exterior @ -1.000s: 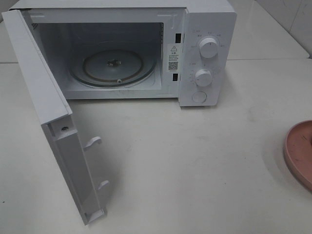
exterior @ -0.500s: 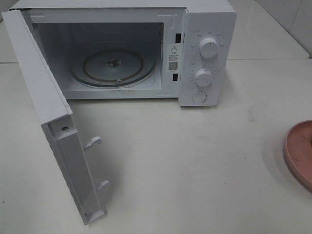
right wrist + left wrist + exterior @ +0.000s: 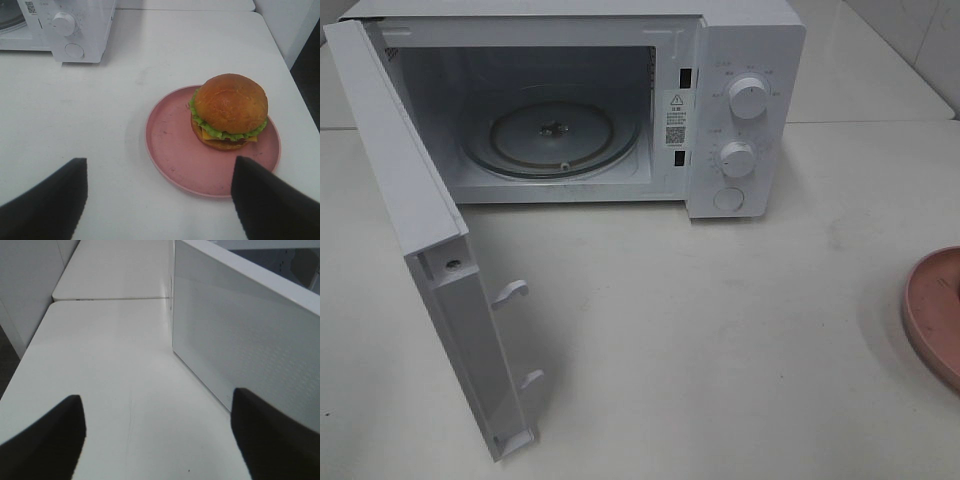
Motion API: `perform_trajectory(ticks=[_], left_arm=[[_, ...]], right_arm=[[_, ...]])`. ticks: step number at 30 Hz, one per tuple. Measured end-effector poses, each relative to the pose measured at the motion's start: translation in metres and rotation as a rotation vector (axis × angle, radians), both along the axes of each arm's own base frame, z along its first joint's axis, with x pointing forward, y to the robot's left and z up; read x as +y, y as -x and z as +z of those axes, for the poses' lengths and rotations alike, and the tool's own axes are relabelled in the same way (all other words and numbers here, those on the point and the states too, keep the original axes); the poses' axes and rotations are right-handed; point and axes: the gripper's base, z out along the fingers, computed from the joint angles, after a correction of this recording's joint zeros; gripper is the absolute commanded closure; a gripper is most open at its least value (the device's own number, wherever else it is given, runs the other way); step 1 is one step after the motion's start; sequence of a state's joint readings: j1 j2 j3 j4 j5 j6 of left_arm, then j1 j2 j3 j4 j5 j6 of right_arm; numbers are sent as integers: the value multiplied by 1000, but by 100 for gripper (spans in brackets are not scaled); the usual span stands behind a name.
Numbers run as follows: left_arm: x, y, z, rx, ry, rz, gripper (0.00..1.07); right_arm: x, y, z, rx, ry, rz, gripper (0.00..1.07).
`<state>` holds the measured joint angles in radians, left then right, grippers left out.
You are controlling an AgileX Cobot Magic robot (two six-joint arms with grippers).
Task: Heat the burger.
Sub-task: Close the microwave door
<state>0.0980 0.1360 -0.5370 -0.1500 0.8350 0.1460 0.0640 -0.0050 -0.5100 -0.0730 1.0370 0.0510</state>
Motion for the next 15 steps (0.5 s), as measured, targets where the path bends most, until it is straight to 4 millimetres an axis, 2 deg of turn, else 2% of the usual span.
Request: perform_trajectory(ticks=[2,3,4,5,8,9,10,12,13,15], left_arm=[[2,-10,4,-21,3,8,68],[2,-10,4,-21,3,8,68],[2,-13,6,-26,4,11,74],[3,-22,8,-31,6,17,87],[4,-27,9,-32,7,20,93],[5,-36,10,-32,10,26,104],[7,-46,10,-21,13,31,107],[7,-51,10,-15,14,34,107],[9,-62,8,0,16,40,107],[10,-67,7,-6,16,45,107]], right_arm=[[0,0,0,0,0,0,31],[0,0,0,0,0,0,31],[0,0,0,0,0,0,31],[0,0,0,0,0,0,31],[0,0,0,0,0,0,31],[0,0,0,0,0,0,31],[0,0,0,0,0,0,31],[0,0,0,0,0,0,31],[0,0,0,0,0,0,31],[0,0,0,0,0,0,31]])
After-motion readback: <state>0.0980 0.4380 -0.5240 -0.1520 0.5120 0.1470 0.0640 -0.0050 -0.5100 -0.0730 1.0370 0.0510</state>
